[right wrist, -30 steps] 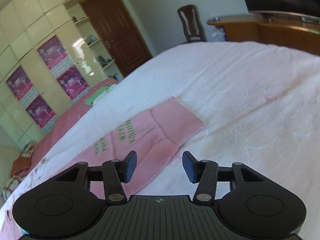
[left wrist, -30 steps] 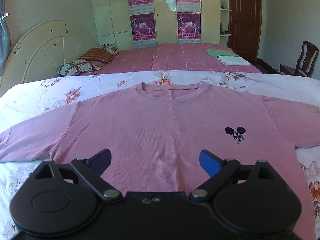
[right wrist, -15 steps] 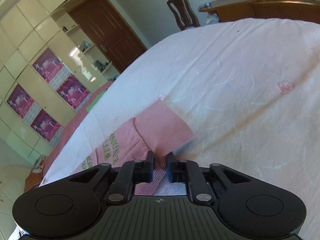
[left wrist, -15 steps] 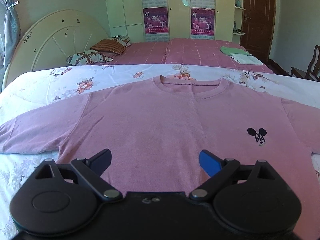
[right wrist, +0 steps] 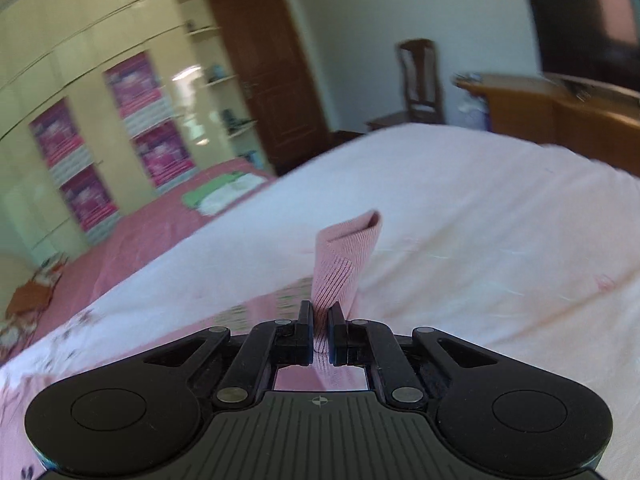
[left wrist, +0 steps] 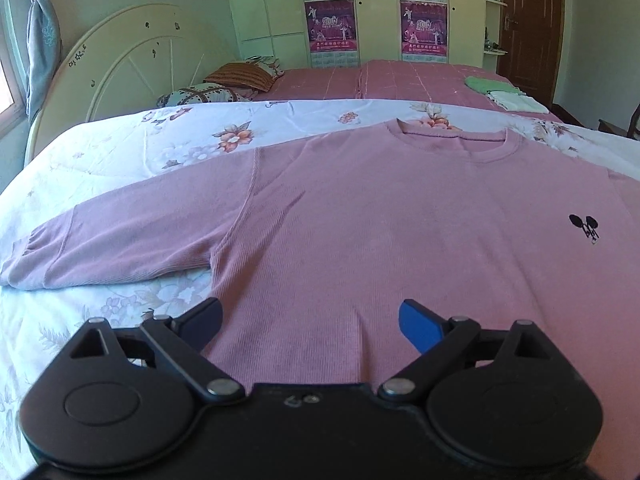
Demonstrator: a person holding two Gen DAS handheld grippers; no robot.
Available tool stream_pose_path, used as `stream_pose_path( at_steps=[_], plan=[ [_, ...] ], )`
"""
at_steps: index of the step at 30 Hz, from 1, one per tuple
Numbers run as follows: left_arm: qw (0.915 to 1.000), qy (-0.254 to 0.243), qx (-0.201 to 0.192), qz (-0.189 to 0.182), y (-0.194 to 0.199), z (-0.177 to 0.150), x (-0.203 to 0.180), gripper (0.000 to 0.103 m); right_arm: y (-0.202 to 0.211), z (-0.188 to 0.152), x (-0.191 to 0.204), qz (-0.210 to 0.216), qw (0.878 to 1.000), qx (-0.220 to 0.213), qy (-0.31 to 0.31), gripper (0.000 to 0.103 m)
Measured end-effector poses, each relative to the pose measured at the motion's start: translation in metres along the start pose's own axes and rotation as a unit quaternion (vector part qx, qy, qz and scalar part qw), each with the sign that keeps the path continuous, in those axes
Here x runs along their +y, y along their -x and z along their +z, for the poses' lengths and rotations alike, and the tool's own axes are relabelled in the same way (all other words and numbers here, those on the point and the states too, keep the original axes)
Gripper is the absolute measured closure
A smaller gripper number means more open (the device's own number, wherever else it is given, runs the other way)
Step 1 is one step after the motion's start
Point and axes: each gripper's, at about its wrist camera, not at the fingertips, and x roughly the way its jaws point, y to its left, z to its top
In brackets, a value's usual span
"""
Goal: Fold small clothes
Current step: 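Carry the sleeve across the sweatshirt body with the right gripper and open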
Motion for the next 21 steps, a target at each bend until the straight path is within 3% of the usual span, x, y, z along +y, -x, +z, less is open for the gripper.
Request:
stream_pose_path(
  at_steps=[9,17,21],
  plan=[
    [0.9988,0.014,-0.013,-0.046,-0.009,-0.001,0.050,0.011,0.046,-0.083,0.171,0.112,0.985,0.022,0.126,0.097],
    [0.9966,0.026,-0.016,-0.076,-0.009,-0.001,0.108,0.016,0.029,-0.177,0.335,0.209,0.954,0.087,0.198,0.097],
    [0.9961,0.030,-0.020,-0.081,-0.009,0.001,0.123,0.016,0.021,-0.224,0.383,0.228,0.937,0.118,0.237,0.097]
  ],
)
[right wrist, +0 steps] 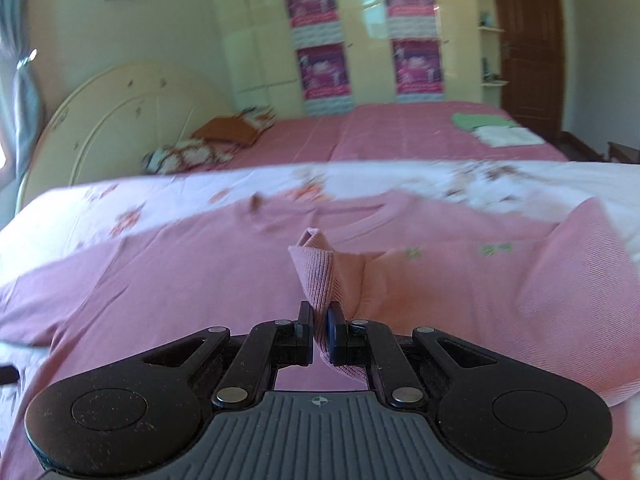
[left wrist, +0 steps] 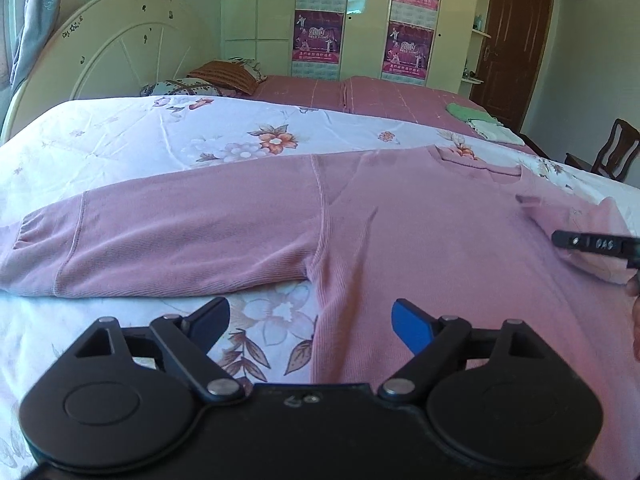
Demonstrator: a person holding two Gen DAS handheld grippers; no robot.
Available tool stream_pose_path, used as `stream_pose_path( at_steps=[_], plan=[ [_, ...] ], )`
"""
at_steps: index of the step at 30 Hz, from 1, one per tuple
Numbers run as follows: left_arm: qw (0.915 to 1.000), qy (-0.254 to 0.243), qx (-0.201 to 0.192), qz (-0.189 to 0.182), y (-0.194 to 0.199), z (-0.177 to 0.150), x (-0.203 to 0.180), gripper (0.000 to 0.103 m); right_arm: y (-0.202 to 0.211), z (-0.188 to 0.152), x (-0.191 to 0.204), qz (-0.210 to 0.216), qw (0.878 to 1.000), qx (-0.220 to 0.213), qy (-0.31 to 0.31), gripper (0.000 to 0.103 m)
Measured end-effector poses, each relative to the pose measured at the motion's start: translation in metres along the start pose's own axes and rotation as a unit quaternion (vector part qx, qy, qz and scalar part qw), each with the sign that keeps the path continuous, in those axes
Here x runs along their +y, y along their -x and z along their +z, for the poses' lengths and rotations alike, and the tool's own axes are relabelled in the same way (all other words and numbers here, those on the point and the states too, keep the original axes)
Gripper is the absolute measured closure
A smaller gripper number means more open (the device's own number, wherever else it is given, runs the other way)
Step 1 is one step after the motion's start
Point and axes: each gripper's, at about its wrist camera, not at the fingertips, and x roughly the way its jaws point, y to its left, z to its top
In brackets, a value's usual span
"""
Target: Fold small clothes
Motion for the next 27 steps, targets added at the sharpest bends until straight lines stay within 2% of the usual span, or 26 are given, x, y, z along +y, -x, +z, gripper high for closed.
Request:
stream_pose_path(
  at_steps=[2,3,4,5,8,10,11,12,15,17,20,21,23,24,25,27],
  plan=[
    [0.9999,0.009,-0.002,-0.007,-0.001,0.003,0.004,0.015,-0.018,-0.012,0.016,-0.001,0.999,0.025,0.027,0.097],
    [0.9998,0.014,-0.003,-0.011,-0.003,0.004,0.005,0.014,-0.025,-0.020,0.022,-0.007,0.998,0.039,0.048,0.089],
    [0.9996,0.020,-0.002,-0.018,-0.005,0.005,0.006,0.014,-0.023,-0.025,0.027,-0.010,0.997,0.028,0.068,0.078],
    [0.9993,0.026,-0.001,-0.025,-0.009,0.007,0.004,0.014,-0.017,-0.028,0.028,-0.009,0.997,0.017,0.076,0.073],
    [0.9963,0.047,0.011,-0.071,-0.028,0.016,-0.012,0.020,0.003,-0.032,0.016,-0.016,0.998,-0.018,0.051,0.072],
    [0.9912,0.052,0.024,-0.119,-0.045,0.023,-0.037,0.046,0.016,-0.033,0.004,-0.025,0.999,-0.031,0.032,0.072],
    [0.9886,0.051,0.031,-0.138,-0.053,0.027,-0.051,0.050,0.023,-0.034,-0.004,-0.031,0.999,-0.035,0.023,0.072],
    [0.9856,0.050,0.038,-0.157,-0.062,0.031,-0.067,0.051,0.032,-0.035,-0.013,-0.041,0.998,-0.036,0.012,0.072],
    [0.9744,0.054,0.060,-0.210,-0.093,0.043,-0.114,0.042,0.054,-0.040,-0.039,-0.068,0.997,-0.040,-0.024,0.072],
    [0.9701,0.051,0.072,-0.226,-0.113,0.049,-0.138,0.041,0.073,-0.045,-0.057,-0.083,0.994,-0.041,-0.057,0.072],
    [0.9645,0.051,0.103,-0.237,-0.142,0.052,-0.168,0.046,0.102,-0.051,-0.082,-0.106,0.988,-0.048,-0.097,0.072],
    [0.9670,0.044,0.097,-0.231,-0.145,0.052,-0.177,0.049,0.110,-0.052,-0.090,-0.113,0.987,-0.050,-0.107,0.072],
    [0.9696,0.023,0.093,-0.225,-0.148,0.053,-0.190,0.070,0.123,-0.054,-0.103,-0.123,0.983,-0.055,-0.128,0.072],
    [0.9691,0.020,0.096,-0.227,-0.151,0.053,-0.195,0.098,0.129,-0.055,-0.111,-0.126,0.980,-0.057,-0.142,0.071],
    [0.9692,0.019,0.097,-0.226,-0.152,0.053,-0.197,0.096,0.134,-0.056,-0.121,-0.128,0.977,-0.059,-0.161,0.071],
    [0.9717,0.015,0.074,-0.224,-0.143,0.054,-0.196,0.097,0.142,-0.062,-0.139,-0.129,0.969,-0.060,-0.203,0.071]
  ],
)
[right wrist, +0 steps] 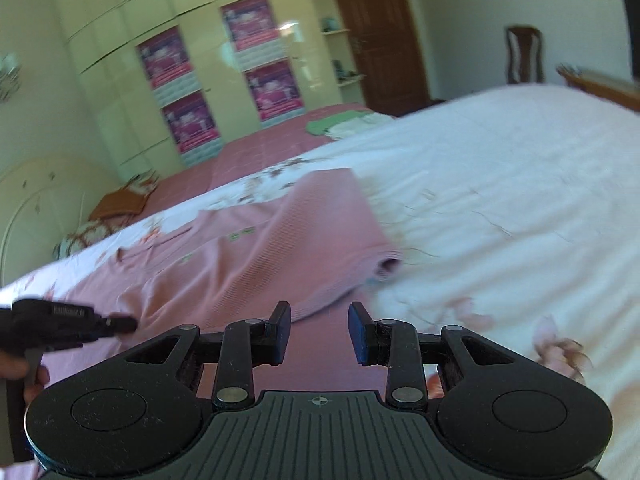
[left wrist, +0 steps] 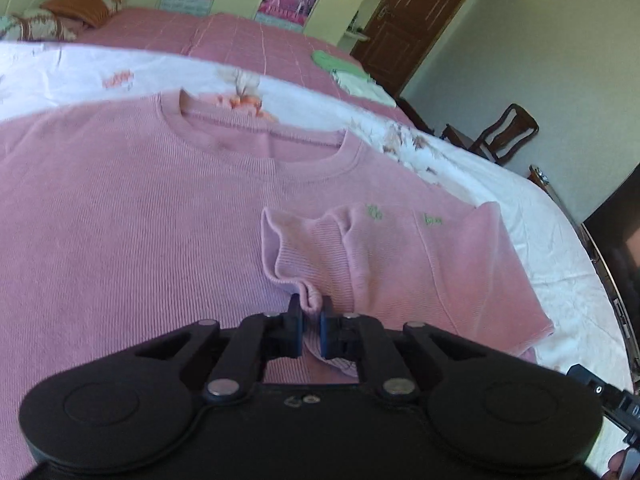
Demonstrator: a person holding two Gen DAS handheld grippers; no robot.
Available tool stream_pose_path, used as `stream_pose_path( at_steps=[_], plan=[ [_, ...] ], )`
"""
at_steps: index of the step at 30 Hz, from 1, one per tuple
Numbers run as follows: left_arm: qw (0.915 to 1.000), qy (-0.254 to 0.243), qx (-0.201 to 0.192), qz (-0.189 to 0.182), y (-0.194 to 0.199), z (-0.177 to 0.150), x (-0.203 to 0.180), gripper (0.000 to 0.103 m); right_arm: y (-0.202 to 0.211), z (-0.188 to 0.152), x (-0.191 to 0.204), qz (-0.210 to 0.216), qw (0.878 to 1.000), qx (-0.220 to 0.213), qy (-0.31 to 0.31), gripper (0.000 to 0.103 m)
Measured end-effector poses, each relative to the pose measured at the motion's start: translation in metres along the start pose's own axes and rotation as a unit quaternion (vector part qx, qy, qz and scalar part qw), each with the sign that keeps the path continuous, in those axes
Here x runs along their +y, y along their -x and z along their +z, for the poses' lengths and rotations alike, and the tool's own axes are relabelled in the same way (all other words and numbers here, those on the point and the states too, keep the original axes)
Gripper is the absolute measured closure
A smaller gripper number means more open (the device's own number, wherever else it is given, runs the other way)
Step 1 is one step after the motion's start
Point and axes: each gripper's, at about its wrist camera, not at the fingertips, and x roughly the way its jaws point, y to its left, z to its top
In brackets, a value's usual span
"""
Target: Fold small clothes
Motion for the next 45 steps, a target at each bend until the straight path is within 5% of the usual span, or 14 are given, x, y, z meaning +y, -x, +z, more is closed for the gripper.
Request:
stream_pose_path(
  at_steps=[8,10,12,15,22,26,28,30,32,33,37,41,43,45],
  plan=[
    [0.9944,-0.040,-0.093,0.033,0.065,0.011,0.014,0.097,-0.001,0.014,-0.066,0.047,0.979,0.009,-0.196,0.070],
    [0.9958,-0.035,-0.073,0.042,0.061,0.012,0.030,0.097,0.001,0.016,-0.070,0.064,0.973,0.006,-0.220,0.047],
    [0.9971,-0.025,-0.058,0.043,0.056,0.010,0.040,0.097,0.003,0.018,-0.071,0.076,0.970,0.000,-0.230,0.042],
    [0.9976,-0.021,-0.051,0.042,0.052,0.004,0.044,0.094,0.001,0.022,-0.076,0.104,0.962,0.010,-0.252,0.042],
    [0.9977,0.002,-0.044,0.052,0.041,-0.001,0.055,0.056,-0.016,0.026,-0.084,0.153,0.935,0.041,-0.317,0.042],
    [0.9980,0.028,-0.040,0.040,0.033,0.004,0.065,0.064,-0.028,0.029,-0.090,0.151,0.930,0.049,-0.330,0.044],
    [0.9976,0.043,-0.039,0.039,0.028,0.006,0.070,0.071,-0.033,0.030,-0.093,0.154,0.927,0.052,-0.339,0.066],
    [0.9973,0.048,-0.038,0.040,0.025,0.008,0.072,0.078,-0.034,0.028,-0.097,0.150,0.925,0.053,-0.345,0.067],
    [0.9979,0.036,-0.036,0.040,0.022,0.010,0.070,0.097,-0.034,0.029,-0.099,0.142,0.928,0.053,-0.341,0.072],
    [0.9976,0.033,-0.047,0.038,0.025,0.011,0.069,0.097,-0.032,0.030,-0.100,0.131,0.933,0.053,-0.330,0.100],
    [0.9923,0.000,-0.111,0.055,0.047,0.009,0.060,0.098,-0.018,0.031,-0.091,0.093,0.954,0.038,-0.282,0.100],
    [0.9955,-0.012,-0.069,0.063,0.032,0.008,0.065,0.097,-0.027,0.024,-0.082,0.084,0.964,0.096,-0.234,0.099],
    [0.9951,-0.013,-0.071,0.068,0.033,0.006,0.066,0.085,-0.007,0.028,-0.080,0.079,0.973,0.076,-0.202,0.084],
    [0.9945,-0.009,-0.078,0.069,0.034,0.007,0.069,0.078,0.015,0.032,-0.077,0.073,0.983,0.042,-0.166,0.079]
  ],
)
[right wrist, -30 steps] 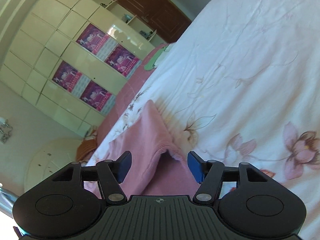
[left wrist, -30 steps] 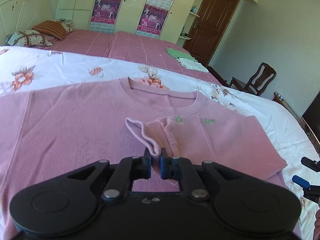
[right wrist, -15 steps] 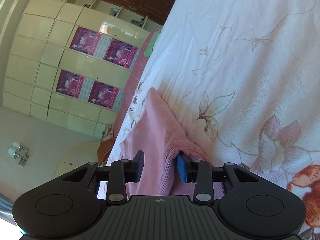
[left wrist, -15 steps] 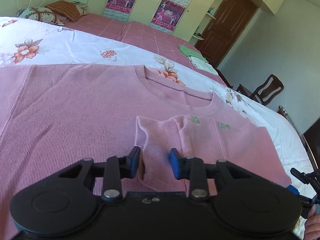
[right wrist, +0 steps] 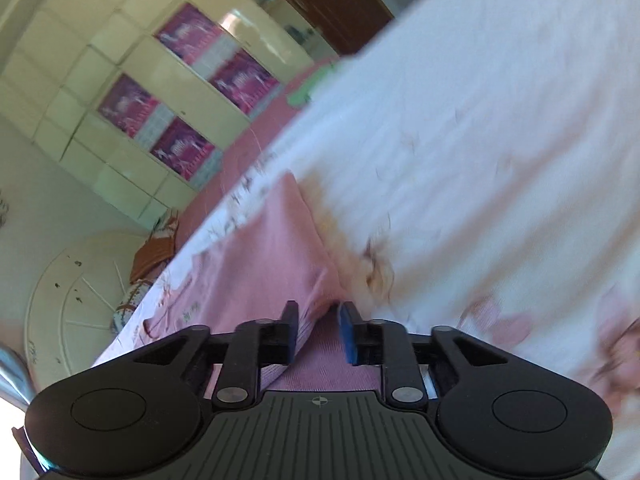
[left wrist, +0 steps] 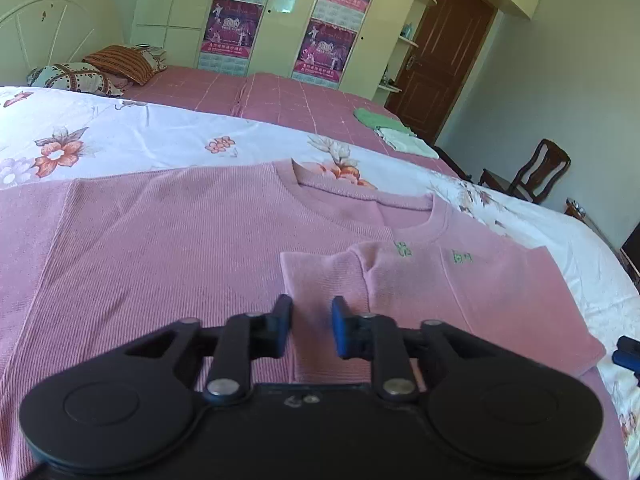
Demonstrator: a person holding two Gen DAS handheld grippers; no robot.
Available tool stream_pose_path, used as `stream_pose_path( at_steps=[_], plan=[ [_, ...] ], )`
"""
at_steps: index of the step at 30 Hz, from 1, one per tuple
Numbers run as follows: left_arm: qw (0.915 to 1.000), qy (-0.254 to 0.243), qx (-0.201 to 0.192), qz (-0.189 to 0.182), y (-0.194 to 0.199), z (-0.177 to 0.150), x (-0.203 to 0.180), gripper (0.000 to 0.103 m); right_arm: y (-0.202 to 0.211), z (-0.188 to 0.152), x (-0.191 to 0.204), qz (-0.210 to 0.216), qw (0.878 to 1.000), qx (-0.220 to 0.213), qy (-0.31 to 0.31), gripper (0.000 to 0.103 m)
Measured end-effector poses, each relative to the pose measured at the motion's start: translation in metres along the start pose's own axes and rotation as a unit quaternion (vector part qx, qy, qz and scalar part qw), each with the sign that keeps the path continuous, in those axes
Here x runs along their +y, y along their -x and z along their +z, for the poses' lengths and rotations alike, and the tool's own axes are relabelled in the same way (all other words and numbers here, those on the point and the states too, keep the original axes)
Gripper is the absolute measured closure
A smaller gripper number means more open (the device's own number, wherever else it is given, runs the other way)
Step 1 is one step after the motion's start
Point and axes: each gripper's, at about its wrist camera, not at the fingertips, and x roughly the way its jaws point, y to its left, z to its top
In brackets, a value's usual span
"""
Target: Fold small clothes
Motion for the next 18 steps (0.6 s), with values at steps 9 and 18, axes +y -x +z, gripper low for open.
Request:
stream_pose_path(
  at_steps=[9,18],
  plan=[
    [0.9999,0.009,0.011,0.003,-0.021,0.008,-0.004,0.064,-0.042,0.051,0.011,0.021,0.998,-0.004,0.063,0.079],
    [0.9981,-0.046,-0.001,0.041,-0.030,0.007,-0.030,0.097,-0.134,0.082,0.004,0.060,0.994,0.059,0.067,0.079]
  ],
)
